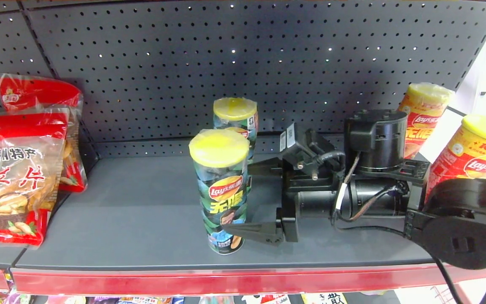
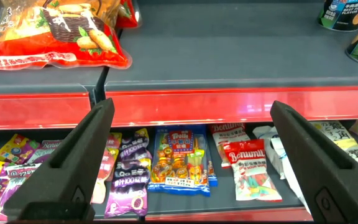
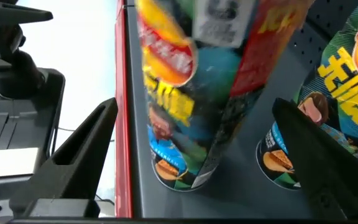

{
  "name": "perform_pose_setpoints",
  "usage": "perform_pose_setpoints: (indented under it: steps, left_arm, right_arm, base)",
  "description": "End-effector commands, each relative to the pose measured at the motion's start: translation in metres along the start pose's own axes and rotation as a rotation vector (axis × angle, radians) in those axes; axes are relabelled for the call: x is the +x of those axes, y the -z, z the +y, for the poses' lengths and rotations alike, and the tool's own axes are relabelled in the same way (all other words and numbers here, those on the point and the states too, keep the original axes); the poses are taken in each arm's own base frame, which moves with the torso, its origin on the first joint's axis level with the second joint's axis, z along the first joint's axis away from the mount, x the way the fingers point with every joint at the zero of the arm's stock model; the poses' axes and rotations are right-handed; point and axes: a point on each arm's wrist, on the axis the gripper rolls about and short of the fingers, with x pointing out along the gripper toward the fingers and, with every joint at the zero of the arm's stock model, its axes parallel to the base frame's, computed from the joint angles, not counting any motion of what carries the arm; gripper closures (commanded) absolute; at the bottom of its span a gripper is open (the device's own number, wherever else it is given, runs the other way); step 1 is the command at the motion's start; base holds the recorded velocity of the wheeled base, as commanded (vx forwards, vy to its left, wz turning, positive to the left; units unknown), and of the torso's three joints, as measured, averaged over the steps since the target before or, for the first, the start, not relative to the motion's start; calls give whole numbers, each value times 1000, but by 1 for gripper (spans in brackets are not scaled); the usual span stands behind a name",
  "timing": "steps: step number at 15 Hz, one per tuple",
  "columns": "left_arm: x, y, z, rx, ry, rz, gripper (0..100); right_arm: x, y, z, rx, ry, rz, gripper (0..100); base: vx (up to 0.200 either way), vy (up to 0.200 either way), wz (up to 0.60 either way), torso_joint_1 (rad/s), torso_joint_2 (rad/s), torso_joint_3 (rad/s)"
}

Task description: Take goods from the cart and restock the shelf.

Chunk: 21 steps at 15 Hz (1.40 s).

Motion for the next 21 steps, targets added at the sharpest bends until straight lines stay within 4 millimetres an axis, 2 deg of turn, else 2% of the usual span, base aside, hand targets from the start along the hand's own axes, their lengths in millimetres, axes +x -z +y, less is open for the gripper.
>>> perform_pose_setpoints:
  steps: [1, 9, 14, 21]
  left_arm:
    - [0, 0, 0, 0, 0, 1, 0]
    - [0, 0, 0, 0, 0, 1, 0]
    - [0, 0, 0, 0, 0, 1, 0]
    - [0, 0, 0, 0, 0, 1, 0]
  right_arm:
    - [5, 1, 3, 0, -15, 1, 0]
    - [-6, -3, 12, 4, -22, -1, 0]
    - [-22, -3, 24, 12, -24, 5, 0]
    - [-22, -2, 29, 16, -34, 12, 0]
  base:
    - [0, 0, 0, 0, 0, 0]
    - [0, 0, 0, 0, 0, 0]
    - [0, 0, 0, 0, 0, 0]
    - [0, 0, 0, 0, 0, 0]
